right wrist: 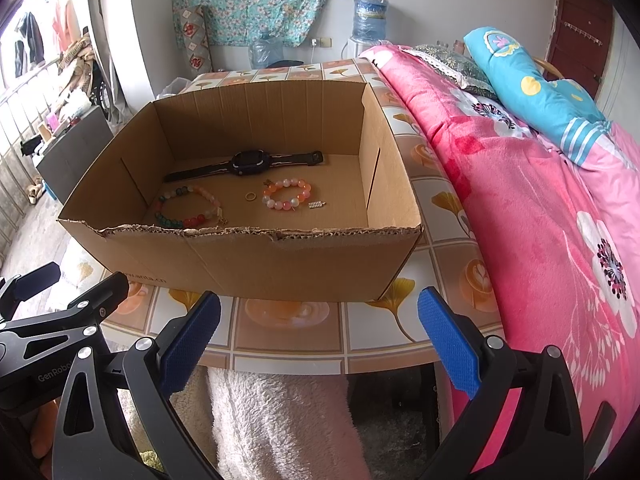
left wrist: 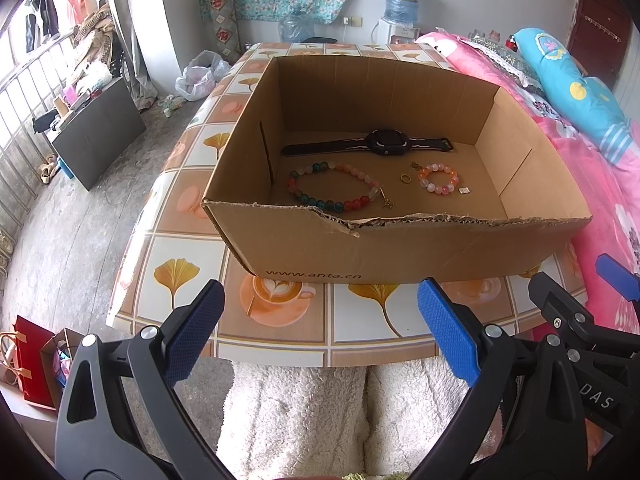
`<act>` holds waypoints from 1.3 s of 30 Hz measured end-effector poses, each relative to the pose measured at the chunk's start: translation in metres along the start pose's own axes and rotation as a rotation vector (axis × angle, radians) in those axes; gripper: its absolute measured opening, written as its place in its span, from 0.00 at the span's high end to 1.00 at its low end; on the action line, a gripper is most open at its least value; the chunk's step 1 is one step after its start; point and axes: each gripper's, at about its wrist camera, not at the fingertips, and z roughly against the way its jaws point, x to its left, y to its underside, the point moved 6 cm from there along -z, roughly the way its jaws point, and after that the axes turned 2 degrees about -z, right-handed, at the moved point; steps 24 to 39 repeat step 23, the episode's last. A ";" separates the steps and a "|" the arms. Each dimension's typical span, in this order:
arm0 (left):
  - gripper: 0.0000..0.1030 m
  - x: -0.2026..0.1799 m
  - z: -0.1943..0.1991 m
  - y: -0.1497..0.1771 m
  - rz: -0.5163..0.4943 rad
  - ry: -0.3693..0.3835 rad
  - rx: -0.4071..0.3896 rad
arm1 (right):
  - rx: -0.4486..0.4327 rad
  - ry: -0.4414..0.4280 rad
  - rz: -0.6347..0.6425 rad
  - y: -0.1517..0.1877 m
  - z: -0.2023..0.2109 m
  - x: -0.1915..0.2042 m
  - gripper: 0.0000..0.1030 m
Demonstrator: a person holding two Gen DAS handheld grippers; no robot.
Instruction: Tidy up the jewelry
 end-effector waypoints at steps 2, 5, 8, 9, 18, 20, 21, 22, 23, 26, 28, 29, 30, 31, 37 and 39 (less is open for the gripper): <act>0.09 0.000 0.000 0.000 0.000 0.000 0.000 | 0.000 -0.001 -0.001 0.000 0.000 0.000 0.07; 0.09 0.000 0.000 0.000 0.001 0.001 0.001 | 0.001 -0.001 -0.001 0.000 0.000 0.000 0.06; 0.09 0.000 0.000 0.000 -0.001 -0.002 0.000 | 0.001 -0.003 -0.001 0.000 0.000 0.000 0.06; 0.09 0.000 -0.001 -0.001 -0.001 -0.002 0.001 | 0.001 -0.003 -0.001 0.000 0.000 0.000 0.06; 0.09 0.000 -0.001 -0.001 0.000 -0.003 0.002 | 0.000 -0.002 -0.003 0.001 -0.001 0.000 0.06; 0.09 0.000 -0.001 0.000 0.000 -0.002 0.004 | 0.000 -0.002 -0.001 0.000 -0.001 0.000 0.07; 0.09 0.000 0.000 0.000 0.000 -0.003 0.003 | 0.000 -0.002 -0.001 0.001 -0.001 0.000 0.06; 0.09 0.000 0.000 0.000 0.001 -0.004 0.003 | 0.000 -0.002 -0.002 0.000 -0.001 0.000 0.06; 0.09 0.000 0.000 0.000 0.000 -0.005 0.003 | -0.002 -0.002 -0.001 0.000 0.000 0.000 0.06; 0.09 0.000 0.000 0.000 0.000 -0.005 0.003 | -0.002 -0.002 -0.001 0.000 0.000 0.000 0.06; 0.09 0.000 0.000 0.000 0.000 -0.005 0.003 | -0.002 -0.002 -0.001 0.000 0.000 0.000 0.06; 0.09 0.000 0.000 0.000 0.000 -0.005 0.003 | -0.002 -0.002 -0.001 0.000 0.000 0.000 0.06; 0.09 0.000 0.000 0.000 0.000 -0.005 0.003 | -0.002 -0.002 -0.001 0.000 0.000 0.000 0.06; 0.09 0.000 0.000 0.000 0.000 -0.005 0.003 | -0.002 -0.002 -0.001 0.000 0.000 0.000 0.06; 0.09 0.000 0.000 0.000 0.000 -0.005 0.003 | -0.002 -0.002 -0.001 0.000 0.000 0.000 0.06; 0.09 0.000 0.000 0.000 0.000 -0.005 0.003 | -0.002 -0.002 -0.001 0.000 0.000 0.000 0.06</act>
